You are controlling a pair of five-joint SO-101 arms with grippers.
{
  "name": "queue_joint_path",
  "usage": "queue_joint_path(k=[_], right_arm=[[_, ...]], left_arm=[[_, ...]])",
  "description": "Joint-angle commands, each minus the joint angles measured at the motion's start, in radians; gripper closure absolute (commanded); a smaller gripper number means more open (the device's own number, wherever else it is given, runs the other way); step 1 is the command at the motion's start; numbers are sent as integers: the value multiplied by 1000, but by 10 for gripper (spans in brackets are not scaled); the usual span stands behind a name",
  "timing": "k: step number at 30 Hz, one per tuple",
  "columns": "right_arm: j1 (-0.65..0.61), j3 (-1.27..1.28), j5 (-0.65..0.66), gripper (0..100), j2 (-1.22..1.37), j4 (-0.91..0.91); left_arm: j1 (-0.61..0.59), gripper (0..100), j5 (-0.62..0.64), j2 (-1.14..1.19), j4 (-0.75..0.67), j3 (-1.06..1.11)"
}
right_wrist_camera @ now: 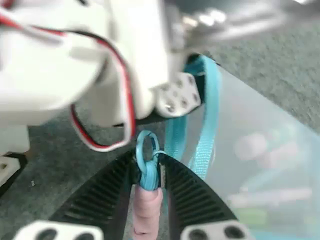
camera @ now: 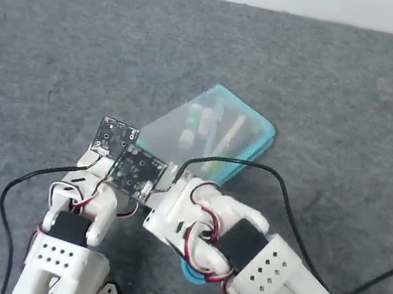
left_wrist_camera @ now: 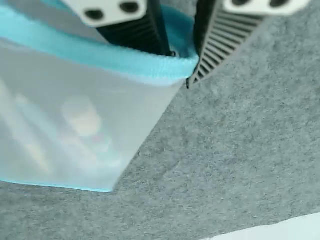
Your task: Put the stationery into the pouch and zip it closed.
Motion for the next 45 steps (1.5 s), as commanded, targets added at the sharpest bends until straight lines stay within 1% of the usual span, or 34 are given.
queue_joint_path(k=[1,4,6,10,13,16,23,25,29,31,33,38,41,45], right_arm=[[-36,-44,29,827,-51,53],[-38,-44,32,727,-54,93],[-38,-44,34,706,-54,105],[-24,-44,74,706,-54,160],[61,-43,81,706,-54,188],[137,-2,81,706,-74,168],[162,161,72,712,-268,148],[185,210,72,759,-306,139],[239,262,72,900,-328,94],[237,275,72,924,-328,90],[240,281,74,913,-326,93],[236,336,81,813,-268,87],[236,347,81,805,-265,84],[236,373,80,805,-354,85]], left_arm=[[20,991,18,-14,-29,-35],[21,991,18,-14,-29,-35],[21,991,18,-14,-29,-35],[15,991,17,-14,-26,-35],[14,991,17,-15,-25,-35],[14,991,17,-15,-25,-36],[14,990,17,-15,-25,-33],[14,990,17,-15,-26,-33],[14,990,17,-15,-29,-33],[14,990,17,-15,-29,-33],[14,990,17,-15,-29,-33],[12,990,17,-21,-26,-33],[12,990,17,-21,-26,-33],[12,990,17,-21,-26,-35]])
